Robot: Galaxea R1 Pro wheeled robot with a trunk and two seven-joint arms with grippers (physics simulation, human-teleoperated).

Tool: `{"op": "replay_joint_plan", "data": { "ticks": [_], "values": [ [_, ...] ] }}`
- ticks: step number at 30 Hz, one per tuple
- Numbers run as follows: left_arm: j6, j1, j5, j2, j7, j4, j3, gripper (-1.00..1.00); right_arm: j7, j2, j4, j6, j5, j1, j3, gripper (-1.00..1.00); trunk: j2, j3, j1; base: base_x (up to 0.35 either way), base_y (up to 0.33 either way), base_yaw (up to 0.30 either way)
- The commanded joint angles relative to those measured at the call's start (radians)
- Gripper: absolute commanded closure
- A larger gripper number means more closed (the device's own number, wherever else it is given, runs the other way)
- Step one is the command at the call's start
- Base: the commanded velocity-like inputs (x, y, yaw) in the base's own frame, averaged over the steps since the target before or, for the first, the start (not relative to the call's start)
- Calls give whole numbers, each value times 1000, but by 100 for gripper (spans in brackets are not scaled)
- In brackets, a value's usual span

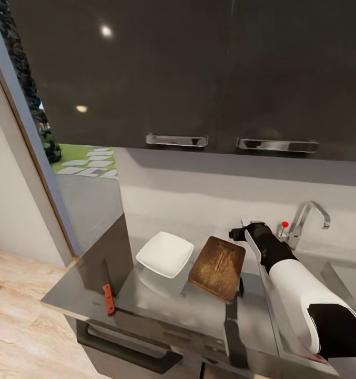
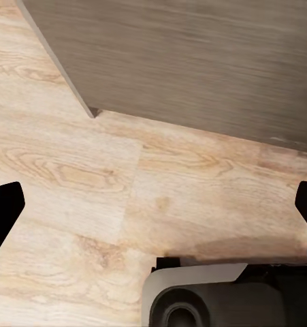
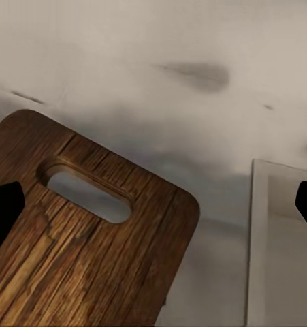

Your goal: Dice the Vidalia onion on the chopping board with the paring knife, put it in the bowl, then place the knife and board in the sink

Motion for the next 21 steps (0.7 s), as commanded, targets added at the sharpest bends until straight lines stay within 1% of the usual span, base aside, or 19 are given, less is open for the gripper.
{"op": "replay_joint_plan", "data": {
  "ticks": [1, 13, 21],
  "values": [
    [-1, 0, 1, 0, 0, 1, 0, -100, -1, -1, -1, 6, 4, -1, 3, -100, -2, -3, 1, 62, 0, 0],
    [0, 0, 1, 0, -1, 11, 0, -100, 1, -2, 2, 6, 4, -1, 3, -100, -2, -7, 1, 11, 0, 0],
    [-1, 0, 1, 0, -2, 11, 0, -100, 1, -2, 8, 6, 4, -1, 3, -100, -2, -18, 1, 70, 0, 0]
  ]
}}
